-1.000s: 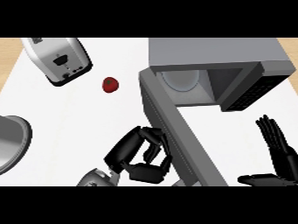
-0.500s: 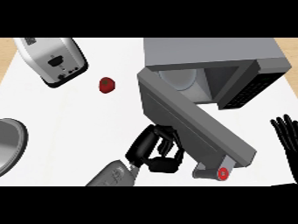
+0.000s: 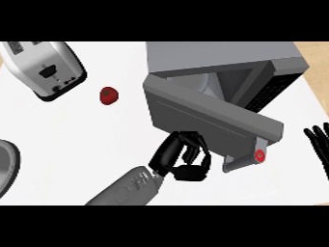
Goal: Pick up the milk, place it into the microwave and close the microwave
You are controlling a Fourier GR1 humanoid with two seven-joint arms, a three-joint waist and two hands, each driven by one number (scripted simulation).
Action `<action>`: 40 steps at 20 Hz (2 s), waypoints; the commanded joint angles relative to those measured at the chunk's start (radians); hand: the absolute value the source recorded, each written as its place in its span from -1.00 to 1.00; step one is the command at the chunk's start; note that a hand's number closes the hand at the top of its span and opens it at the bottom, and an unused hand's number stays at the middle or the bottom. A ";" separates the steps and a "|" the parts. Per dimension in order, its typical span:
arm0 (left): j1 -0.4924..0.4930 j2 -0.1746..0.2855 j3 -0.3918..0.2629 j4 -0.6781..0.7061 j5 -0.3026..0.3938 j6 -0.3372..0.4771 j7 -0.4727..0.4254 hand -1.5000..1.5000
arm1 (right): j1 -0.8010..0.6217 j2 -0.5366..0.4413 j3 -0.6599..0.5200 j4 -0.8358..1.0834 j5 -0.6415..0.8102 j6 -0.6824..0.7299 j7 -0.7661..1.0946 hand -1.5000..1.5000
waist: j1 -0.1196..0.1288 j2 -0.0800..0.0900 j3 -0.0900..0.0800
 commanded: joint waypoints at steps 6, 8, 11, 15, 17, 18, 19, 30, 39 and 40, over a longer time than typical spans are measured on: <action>-0.104 -0.006 -0.045 -0.023 0.206 0.153 -0.065 1.00 | -0.017 -0.062 0.005 -0.104 -0.068 0.060 0.087 -1.00 | -0.063 0.011 -0.001; -0.108 -0.006 -0.027 -0.021 0.251 0.203 -0.071 1.00 | -0.034 -0.092 -0.012 -0.123 -0.084 0.072 0.104 -1.00 | -0.069 0.013 -0.002; -0.153 -0.006 0.024 -0.005 0.310 0.272 -0.082 1.00 | -0.026 -0.100 -0.014 -0.137 -0.097 0.075 0.122 -1.00 | -0.081 0.015 -0.002; -0.225 -0.006 0.022 0.032 0.362 0.330 -0.064 1.00 | -0.073 -0.129 -0.041 -0.148 -0.122 0.074 0.141 -1.00 | -0.100 0.022 0.000; -0.267 -0.006 0.032 0.041 0.392 0.344 -0.055 -1.00 | -0.109 -0.126 -0.045 -0.130 -0.136 0.062 0.152 -1.00 | -0.099 0.033 0.001; -0.266 -0.006 0.030 0.053 0.403 0.356 -0.061 -1.00 | -0.103 -0.138 -0.060 -0.149 -0.151 0.063 0.160 -1.00 | -0.121 0.030 -0.001; -0.272 -0.006 0.035 0.063 0.422 0.362 -0.053 -1.00 | -0.122 -0.150 -0.055 -0.163 -0.132 0.067 0.157 -1.00 | -0.127 0.035 -0.001; -0.286 -0.006 0.079 0.054 0.544 0.449 -0.105 -1.00 | -0.263 -0.298 -0.200 -0.191 0.072 -0.046 0.131 1.00 | -0.128 0.055 -0.001; -0.312 -0.006 0.075 0.073 0.612 0.448 -0.145 -1.00 | -0.314 -0.309 -0.195 -0.166 0.102 -0.065 0.130 1.00 | -0.117 0.065 0.002; -0.301 -0.006 0.070 0.087 0.613 0.458 -0.155 -1.00 | -0.325 -0.326 -0.207 -0.160 0.091 -0.054 0.133 1.00 | -0.118 0.066 0.002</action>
